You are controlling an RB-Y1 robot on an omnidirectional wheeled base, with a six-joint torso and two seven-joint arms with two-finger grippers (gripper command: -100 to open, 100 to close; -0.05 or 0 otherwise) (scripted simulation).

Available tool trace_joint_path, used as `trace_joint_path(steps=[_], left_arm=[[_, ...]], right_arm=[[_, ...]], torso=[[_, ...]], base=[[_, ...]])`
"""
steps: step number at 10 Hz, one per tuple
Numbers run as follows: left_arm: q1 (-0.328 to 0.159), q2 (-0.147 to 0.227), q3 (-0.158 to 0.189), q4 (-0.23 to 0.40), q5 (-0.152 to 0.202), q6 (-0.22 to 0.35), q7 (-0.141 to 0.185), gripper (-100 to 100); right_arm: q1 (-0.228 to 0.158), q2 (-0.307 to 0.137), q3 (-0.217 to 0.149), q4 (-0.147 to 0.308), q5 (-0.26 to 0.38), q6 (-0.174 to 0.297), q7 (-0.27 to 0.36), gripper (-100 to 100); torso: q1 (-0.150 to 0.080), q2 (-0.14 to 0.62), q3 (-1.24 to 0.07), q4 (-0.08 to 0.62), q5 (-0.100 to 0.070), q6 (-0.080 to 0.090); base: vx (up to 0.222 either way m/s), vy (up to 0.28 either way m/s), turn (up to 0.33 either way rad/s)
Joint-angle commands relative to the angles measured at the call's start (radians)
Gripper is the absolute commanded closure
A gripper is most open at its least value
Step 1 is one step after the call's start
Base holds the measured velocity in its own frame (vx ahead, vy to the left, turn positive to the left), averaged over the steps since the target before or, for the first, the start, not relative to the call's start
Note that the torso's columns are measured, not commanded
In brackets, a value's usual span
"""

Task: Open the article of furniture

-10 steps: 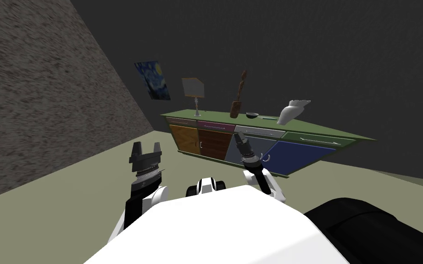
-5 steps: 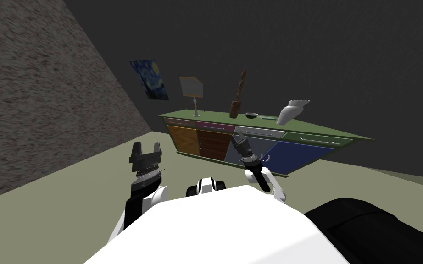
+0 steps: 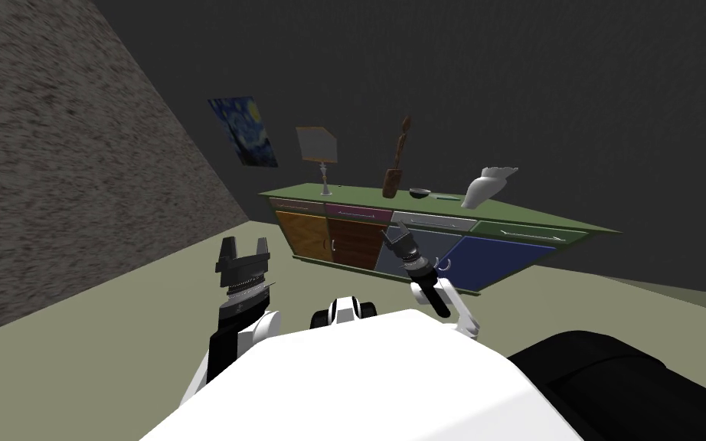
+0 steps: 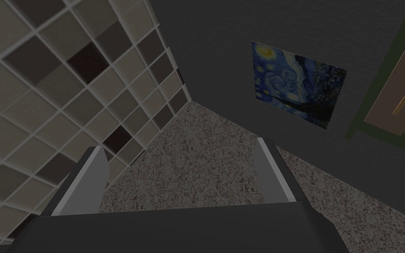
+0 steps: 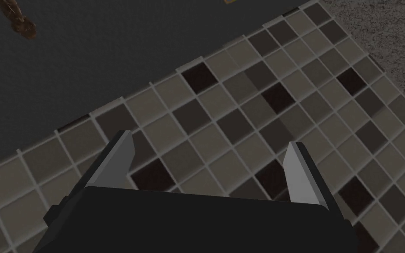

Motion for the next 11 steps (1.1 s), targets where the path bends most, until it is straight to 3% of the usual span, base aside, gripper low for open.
trace_joint_path(steps=[1, 3, 6, 11], left_arm=[[0.0, 0.0, 0.0, 0.0, 0.0, 0.0, 0.0, 0], [0.0, 0.0, 0.0, 0.0, 0.0, 0.0, 0.0, 0], [0.0, 0.0, 0.0, 0.0, 0.0, 0.0, 0.0, 0], [0.0, 0.0, 0.0, 0.0, 0.0, 0.0, 0.0, 0]], right_arm=[[-0.01, -0.009, -0.015, 0.017, 0.05, 0.002, 0.056, -100], [-0.024, -0.021, -0.036, 0.046, 0.119, 0.002, 0.121, -100], [-0.032, -0.027, -0.045, 0.062, 0.158, 0.002, 0.18, -100], [-0.068, -0.052, -0.077, 0.133, 0.283, 0.0, 0.329, -100]], torso=[[0.0, 0.0, 0.0, 0.0, 0.0, 0.0], [0.0, 0.0, 0.0, 0.0, 0.0, 0.0], [0.0, 0.0, 0.0, 0.0, 0.0, 0.0], [0.0, 0.0, 0.0, 0.0, 0.0, 0.0]], base=[[0.035, 0.005, -0.016], [0.049, 0.004, -0.022], [0.042, 0.002, -0.006], [0.055, 0.0, 0.009]])
